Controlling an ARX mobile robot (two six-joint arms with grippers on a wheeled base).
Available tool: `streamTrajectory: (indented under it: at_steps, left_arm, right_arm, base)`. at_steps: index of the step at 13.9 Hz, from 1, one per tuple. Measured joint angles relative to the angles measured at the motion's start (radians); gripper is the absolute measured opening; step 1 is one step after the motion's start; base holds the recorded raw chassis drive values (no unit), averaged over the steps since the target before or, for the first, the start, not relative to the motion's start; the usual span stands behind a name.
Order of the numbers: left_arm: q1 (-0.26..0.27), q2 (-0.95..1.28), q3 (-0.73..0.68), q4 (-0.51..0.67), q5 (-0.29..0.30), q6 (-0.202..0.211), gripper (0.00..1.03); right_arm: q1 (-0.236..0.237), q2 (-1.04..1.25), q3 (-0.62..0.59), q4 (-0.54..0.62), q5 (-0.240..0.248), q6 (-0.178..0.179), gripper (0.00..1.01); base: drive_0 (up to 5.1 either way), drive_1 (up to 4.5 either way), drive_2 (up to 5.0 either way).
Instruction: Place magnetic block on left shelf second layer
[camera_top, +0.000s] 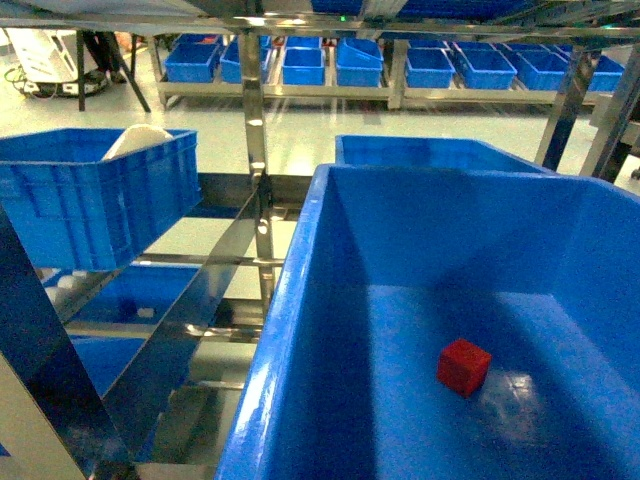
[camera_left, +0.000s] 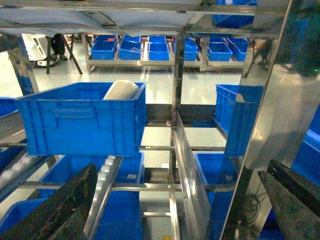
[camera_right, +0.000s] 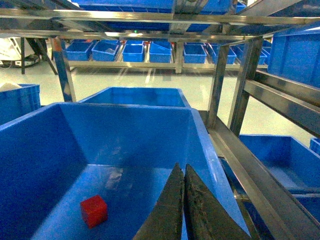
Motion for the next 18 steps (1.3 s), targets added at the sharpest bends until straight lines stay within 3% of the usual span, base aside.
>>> streamTrajectory:
  at_steps: [9,10,11,14,16,17,18]
  left_arm:
    - [0.000,0.000,0.000,0.000,0.000,0.000,0.98]
    - [0.000,0.000,0.000,0.000,0.000,0.000,0.98]
    - [0.000,0.000,0.000,0.000,-0.002,0.000,0.98]
    - [0.000,0.000,0.000,0.000,0.000,0.000,0.98]
    - [0.000,0.000,0.000,0.000,0.000,0.000,0.98]
    - [0.000,0.000,0.000,0.000,0.000,0.000,0.98]
    - [0.000,0.000,0.000,0.000,0.000,0.000,0.98]
  right_arm:
    - [0.000,-0.241,0.000,-0.238,0.000,0.000,0.02]
    - [0.000,-0.281,0.000,-0.295,0.000,0.000,0.02]
    - [0.000,-0.399,0.000,-0.428,0.000,0.000,0.02]
    - [0.000,-0.415,0.000,-0.420,-0.001,0.000,0.04]
    - [0.000,-0.415,0.000,-0.423,-0.001,0.000,0.33]
    - [0.000,-0.415,0.000,-0.423,-0.001,0.000,0.41]
    - [0.000,-0.415,0.000,-0.423,-0.001,0.000,0.55]
  base:
    - [0.0,0.00,0.0]
    - [0.0,0.00,0.0]
    - [0.0,0.00,0.0]
    - [0.0,0.00,0.0]
    - [0.0,0.00,0.0]
    - [0.0,0.00,0.0]
    - [0.0,0.00,0.0]
